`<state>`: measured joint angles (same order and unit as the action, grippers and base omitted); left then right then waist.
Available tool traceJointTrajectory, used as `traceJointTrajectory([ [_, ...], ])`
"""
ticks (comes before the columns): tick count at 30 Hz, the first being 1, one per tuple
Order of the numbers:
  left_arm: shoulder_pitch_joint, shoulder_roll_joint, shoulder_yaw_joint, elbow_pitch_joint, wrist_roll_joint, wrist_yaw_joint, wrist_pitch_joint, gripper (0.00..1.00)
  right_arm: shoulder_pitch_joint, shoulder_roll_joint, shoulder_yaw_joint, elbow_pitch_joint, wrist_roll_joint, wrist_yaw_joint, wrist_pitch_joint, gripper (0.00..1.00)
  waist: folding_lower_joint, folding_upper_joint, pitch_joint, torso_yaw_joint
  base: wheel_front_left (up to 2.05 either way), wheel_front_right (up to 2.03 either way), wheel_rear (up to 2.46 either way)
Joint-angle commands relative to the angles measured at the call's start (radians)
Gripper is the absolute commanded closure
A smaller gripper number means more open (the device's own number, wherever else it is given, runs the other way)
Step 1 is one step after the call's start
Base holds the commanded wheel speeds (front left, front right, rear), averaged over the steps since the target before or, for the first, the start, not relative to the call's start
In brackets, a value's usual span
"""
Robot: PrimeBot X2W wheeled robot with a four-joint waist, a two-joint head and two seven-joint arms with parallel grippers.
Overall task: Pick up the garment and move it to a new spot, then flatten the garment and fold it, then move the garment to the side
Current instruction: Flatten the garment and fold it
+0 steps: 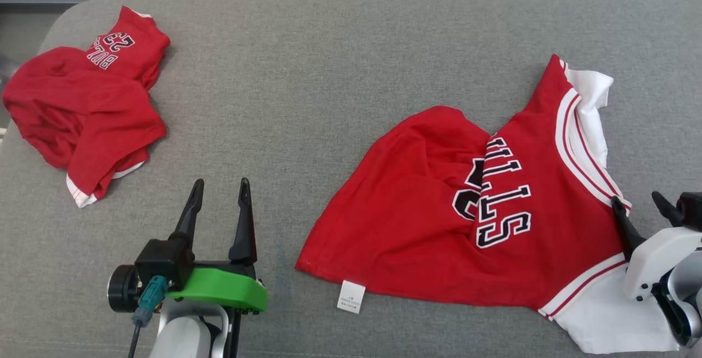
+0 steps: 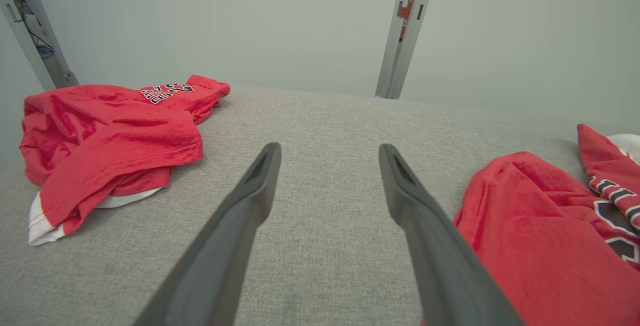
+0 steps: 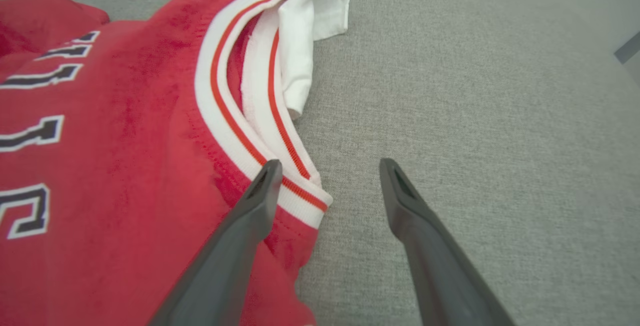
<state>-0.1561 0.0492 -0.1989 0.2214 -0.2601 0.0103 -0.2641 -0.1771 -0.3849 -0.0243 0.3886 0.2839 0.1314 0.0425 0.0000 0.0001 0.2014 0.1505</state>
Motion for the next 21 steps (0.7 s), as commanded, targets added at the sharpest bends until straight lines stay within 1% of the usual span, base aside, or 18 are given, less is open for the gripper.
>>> traceJointTrajectory([
  [1, -0.019, 0.002, -0.002, -0.005, -0.008, 0.008, 0.0, 0.0, -0.017, -0.004, 0.014, 0.036, 0.005, -0.002, -0.001, 0.0, 0.0, -0.0001, 0.011, 0.011, 0.0, 0.0, 0.0],
  [4, -0.02, 0.002, -0.005, -0.008, -0.01, 0.009, 0.0, 0.0, -0.04, -0.01, 0.053, 0.106, 0.018, -0.001, -0.003, 0.0, 0.0, -0.0001, 0.016, 0.015, 0.0, 0.0, 0.0],
  [5, -0.02, 0.002, -0.006, -0.008, -0.011, 0.009, 0.0, 0.0, -0.043, -0.007, 0.064, 0.122, 0.03, -0.001, 0.003, 0.24, 0.0, -0.0001, 0.016, 0.015, 0.0, 0.0, 0.0],
  [7, -0.02, 0.002, -0.007, -0.009, -0.012, 0.013, 0.0, 0.0, -0.059, 0.0, 0.086, 0.148, 0.063, -0.001, 0.01, 1.0, 0.0, -0.0001, 0.017, 0.015, 0.0, 0.0, 0.0],
  [8, -0.02, 0.002, -0.008, -0.008, -0.012, 0.015, 0.0, 0.0, -0.088, -0.014, 0.097, 0.164, 0.076, -0.002, 0.003, 1.0, 0.0, -0.0001, 0.016, 0.012, 0.0, 0.0, 0.0],
  [12, -0.026, 0.002, -0.011, -0.003, -0.014, 0.016, 0.0, 0.0, -0.183, -0.027, 0.101, 0.186, 0.097, -0.002, -0.034, 1.0, 0.0, -0.0001, 0.015, 0.01, 0.0, 0.0, 0.0],
  [16, -0.036, 0.002, -0.016, -0.004, -0.016, 0.016, 0.0, 0.0, -0.3, -0.04, 0.074, 0.242, 0.086, -0.002, -0.08, 1.0, 0.0, -0.0001, 0.017, 0.016, 0.0, 0.0, 0.0],
  [19, -0.035, 0.003, -0.017, -0.005, -0.018, 0.015, 0.0, 0.0, -0.368, -0.039, 0.055, 0.303, 0.069, -0.002, -0.117, 1.0, 0.0, -0.0001, 0.019, 0.023, 0.0, 0.0, 0.0],
  [21, -0.035, 0.002, -0.021, -0.003, -0.019, 0.015, 0.0, 0.0, -0.398, -0.025, 0.072, 0.343, 0.073, -0.002, -0.135, 1.0, 0.0, -0.0001, 0.018, 0.029, 0.0, 0.0, 0.0],
])
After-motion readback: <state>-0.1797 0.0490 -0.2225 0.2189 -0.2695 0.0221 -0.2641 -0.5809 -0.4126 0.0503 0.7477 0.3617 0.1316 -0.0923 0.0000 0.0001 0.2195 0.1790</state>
